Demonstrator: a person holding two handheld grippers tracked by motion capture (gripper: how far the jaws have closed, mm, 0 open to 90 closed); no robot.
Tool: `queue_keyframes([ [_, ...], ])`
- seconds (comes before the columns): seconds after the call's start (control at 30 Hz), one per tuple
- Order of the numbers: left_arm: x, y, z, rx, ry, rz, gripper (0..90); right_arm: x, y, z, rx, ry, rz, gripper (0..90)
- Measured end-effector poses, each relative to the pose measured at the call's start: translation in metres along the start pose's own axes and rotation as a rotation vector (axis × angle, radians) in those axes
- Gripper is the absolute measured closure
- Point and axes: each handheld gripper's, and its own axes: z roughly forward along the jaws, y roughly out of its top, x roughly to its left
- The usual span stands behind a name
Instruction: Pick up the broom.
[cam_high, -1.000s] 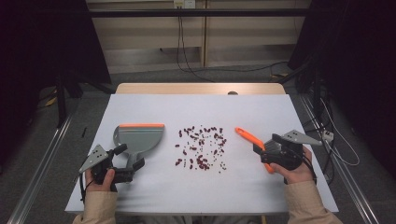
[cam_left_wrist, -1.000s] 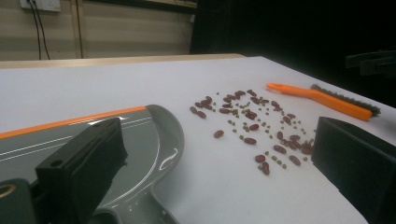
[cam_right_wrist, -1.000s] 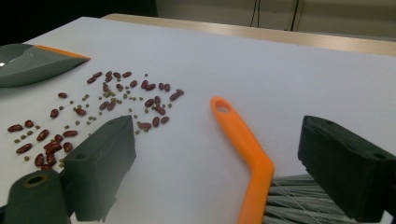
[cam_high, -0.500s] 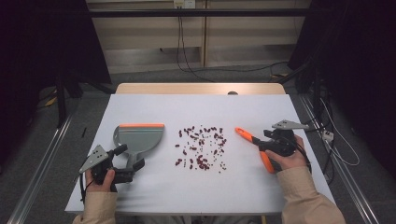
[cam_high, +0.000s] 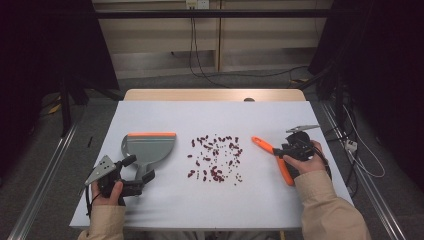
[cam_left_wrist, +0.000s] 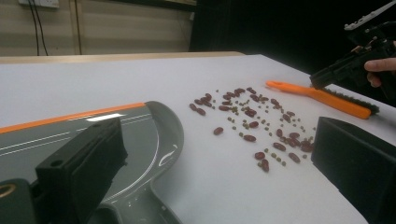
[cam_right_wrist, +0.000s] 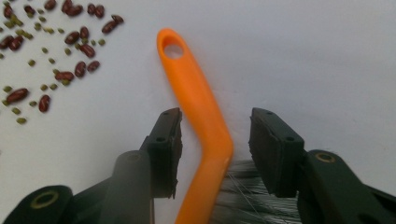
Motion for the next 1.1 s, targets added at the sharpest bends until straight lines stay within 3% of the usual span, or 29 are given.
queue_keyframes([
  [0.3, 0.0, 0.0, 0.0, -0.003, 0.003, -0.004, 2.6, -0.001, 0.004, 0.012, 0.078, -0.016, 0.016, 61.6],
  [0.37, 0.001, -0.001, 0.0, 0.0, 0.001, -0.003, 2.6, 0.0, 0.003, 0.018, 0.111, 0.0, 0.014, 64.7],
  [0.5, 0.0, -0.001, 0.0, 0.007, 0.003, -0.003, 2.6, 0.008, 0.005, 0.022, 0.138, -0.053, -0.022, 65.2],
  [0.63, 0.0, 0.0, 0.001, 0.002, 0.001, 0.003, 2.6, 0.006, 0.008, 0.023, 0.155, -0.045, 0.022, 68.4],
  [0.93, -0.002, 0.001, 0.002, -0.002, -0.002, 0.006, 2.6, 0.005, 0.009, 0.022, 0.158, -0.038, 0.01, 69.1],
  [1.1, -0.001, 0.001, 0.002, -0.007, 0.0, 0.001, 2.6, 0.005, 0.015, 0.019, 0.112, -0.045, -0.001, 70.0],
])
